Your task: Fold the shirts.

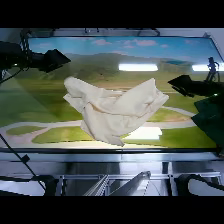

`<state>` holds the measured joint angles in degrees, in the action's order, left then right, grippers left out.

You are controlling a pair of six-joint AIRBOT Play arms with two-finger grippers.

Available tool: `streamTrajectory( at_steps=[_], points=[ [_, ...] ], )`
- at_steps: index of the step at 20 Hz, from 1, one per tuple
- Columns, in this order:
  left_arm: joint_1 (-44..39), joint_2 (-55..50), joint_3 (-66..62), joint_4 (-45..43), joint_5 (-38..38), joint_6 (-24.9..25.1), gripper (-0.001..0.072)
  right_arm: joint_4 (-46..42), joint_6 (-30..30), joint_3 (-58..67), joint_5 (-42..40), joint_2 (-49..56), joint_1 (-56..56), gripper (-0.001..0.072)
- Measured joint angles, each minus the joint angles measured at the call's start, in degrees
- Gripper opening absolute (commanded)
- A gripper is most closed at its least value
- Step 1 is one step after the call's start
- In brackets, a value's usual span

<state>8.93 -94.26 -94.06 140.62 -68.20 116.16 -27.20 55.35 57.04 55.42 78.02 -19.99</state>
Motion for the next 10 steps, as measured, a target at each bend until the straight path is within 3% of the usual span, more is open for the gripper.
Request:
streamTrajectory(
  at_steps=[5,10],
  points=[
    [5.1,-1.9,-0.8,0.0,-13.8,-2.8,0.0708,-7.3,0.8,1.0,9.8,-0.9,-9.2,0.046],
    [6.7,4.3,16.9,-0.2,-18.7,-1.6,0.0708,-11.0,1.6,-2.5,13.3,0.9,-9.1,0.0458]
  ],
)
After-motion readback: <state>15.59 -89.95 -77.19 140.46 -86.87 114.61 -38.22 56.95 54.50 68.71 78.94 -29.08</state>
